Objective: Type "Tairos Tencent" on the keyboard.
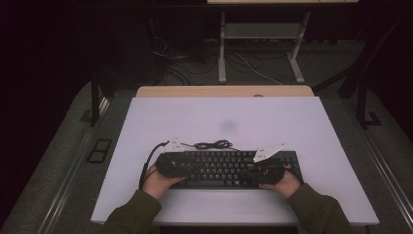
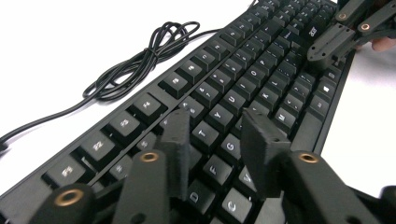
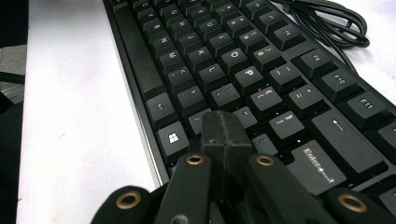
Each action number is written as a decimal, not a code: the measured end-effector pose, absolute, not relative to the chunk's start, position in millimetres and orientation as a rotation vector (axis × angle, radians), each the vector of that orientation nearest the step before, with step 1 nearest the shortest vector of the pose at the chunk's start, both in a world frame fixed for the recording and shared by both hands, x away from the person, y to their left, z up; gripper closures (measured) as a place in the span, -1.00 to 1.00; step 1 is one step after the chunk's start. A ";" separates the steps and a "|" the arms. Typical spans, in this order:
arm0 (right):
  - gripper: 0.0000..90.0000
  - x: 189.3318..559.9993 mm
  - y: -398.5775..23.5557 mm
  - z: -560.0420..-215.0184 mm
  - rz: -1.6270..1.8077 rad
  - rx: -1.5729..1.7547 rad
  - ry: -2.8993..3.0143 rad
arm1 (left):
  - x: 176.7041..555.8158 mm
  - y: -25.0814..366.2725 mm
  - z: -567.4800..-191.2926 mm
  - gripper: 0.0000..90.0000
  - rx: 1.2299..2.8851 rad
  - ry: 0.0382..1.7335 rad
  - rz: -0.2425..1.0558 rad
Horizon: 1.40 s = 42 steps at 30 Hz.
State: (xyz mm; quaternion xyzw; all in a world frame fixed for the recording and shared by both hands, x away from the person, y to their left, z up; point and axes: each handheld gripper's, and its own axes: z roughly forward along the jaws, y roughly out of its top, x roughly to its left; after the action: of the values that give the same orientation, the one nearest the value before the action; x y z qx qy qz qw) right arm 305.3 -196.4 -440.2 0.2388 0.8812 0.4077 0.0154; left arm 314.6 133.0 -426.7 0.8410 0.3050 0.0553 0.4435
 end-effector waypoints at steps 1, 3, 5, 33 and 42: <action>0.98 305.3 -196.4 -440.2 1.269 0.743 2.742 | 313.7 134.6 -426.6 0.26 2.078 0.759 0.140; 0.98 305.3 -196.4 -440.2 1.269 0.743 2.742 | 312.4 138.2 -425.9 0.14 2.072 0.759 0.148; 0.98 305.5 -196.6 -440.3 1.270 0.743 2.742 | 312.0 139.7 -426.0 -0.02 2.065 0.760 0.152; 0.48 311.2 -199.0 -428.0 1.390 0.821 2.664 | 295.2 162.9 -427.7 -0.37 1.999 0.781 0.184; -0.16 317.6 -197.1 -428.3 1.440 0.884 2.611 | 296.0 162.8 -427.6 -0.30 2.001 0.781 0.192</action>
State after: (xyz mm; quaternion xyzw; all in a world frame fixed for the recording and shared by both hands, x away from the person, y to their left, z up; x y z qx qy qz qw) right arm 317.6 -197.1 -428.3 0.2843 0.8394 0.4629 0.0158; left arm 296.0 162.8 -427.6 0.8177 0.3190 0.0783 0.4728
